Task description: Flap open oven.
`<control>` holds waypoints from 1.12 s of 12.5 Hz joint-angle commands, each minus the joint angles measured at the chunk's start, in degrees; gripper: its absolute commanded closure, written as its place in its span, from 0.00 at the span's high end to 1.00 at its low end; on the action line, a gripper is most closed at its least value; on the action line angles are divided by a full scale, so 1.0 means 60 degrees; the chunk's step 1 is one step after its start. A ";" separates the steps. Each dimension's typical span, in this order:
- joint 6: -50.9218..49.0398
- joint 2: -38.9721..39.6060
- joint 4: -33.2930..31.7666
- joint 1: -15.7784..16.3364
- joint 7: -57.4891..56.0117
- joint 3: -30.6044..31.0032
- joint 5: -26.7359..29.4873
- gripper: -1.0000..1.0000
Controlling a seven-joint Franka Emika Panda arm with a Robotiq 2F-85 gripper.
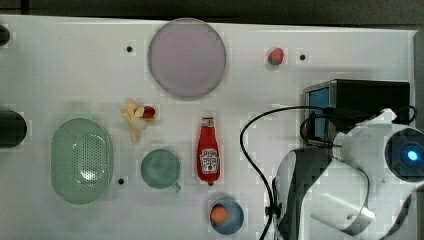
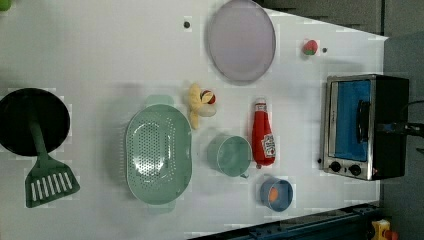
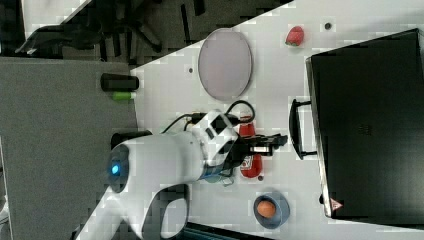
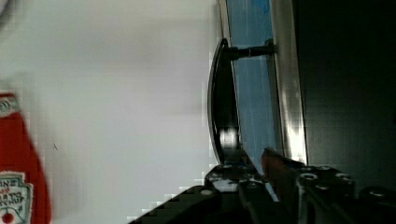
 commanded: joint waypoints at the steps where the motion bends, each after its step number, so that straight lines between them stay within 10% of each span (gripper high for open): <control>1: 0.0162 0.0360 0.0085 -0.0015 -0.0685 -0.0309 0.0033 0.18; 14: 0.1327 0.1779 -0.0040 0.0269 -0.0503 0.0299 -0.0240 0.18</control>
